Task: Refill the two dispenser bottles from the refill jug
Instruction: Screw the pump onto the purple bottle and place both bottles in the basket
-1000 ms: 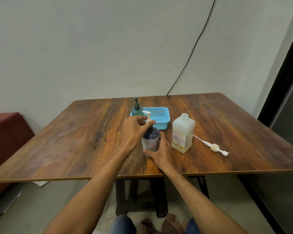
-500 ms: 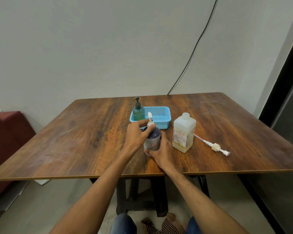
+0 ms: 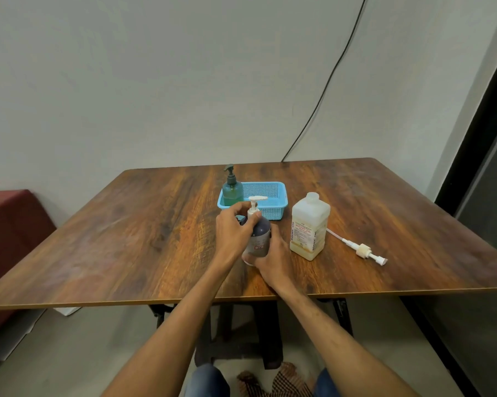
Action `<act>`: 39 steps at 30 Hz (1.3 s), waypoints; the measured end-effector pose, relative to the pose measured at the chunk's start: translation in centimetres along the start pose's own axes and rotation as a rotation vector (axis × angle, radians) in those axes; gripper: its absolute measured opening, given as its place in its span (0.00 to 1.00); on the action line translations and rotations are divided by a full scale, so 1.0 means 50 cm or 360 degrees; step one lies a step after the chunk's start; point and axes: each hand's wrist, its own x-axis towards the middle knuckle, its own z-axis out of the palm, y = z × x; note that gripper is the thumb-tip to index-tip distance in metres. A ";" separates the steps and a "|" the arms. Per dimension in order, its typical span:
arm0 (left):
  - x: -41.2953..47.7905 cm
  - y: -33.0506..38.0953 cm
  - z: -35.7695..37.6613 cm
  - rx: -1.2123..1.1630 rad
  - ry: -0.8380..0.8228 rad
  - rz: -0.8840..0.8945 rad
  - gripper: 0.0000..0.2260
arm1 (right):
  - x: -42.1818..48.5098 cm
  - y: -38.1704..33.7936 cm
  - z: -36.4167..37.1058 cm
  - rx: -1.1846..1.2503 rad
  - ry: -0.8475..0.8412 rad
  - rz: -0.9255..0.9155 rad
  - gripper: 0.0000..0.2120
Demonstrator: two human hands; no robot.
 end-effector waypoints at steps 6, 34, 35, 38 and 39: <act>0.002 0.003 -0.007 -0.0284 -0.0261 -0.0169 0.16 | 0.000 -0.003 0.000 0.0022 -0.0018 0.0005 0.42; -0.006 -0.012 0.006 -0.0313 0.0001 -0.0198 0.12 | -0.002 0.001 -0.001 0.0076 0.0013 -0.0053 0.42; -0.003 -0.014 -0.004 -0.0357 -0.0111 -0.0203 0.12 | -0.001 0.002 0.001 0.0065 0.0012 -0.0051 0.42; 0.004 -0.014 -0.028 -0.0556 -0.0386 -0.0226 0.13 | 0.000 0.005 0.001 0.0035 0.0004 -0.0057 0.42; 0.003 -0.013 -0.029 -0.0589 -0.0401 -0.0238 0.13 | -0.001 0.005 0.001 0.0039 -0.0002 -0.0056 0.42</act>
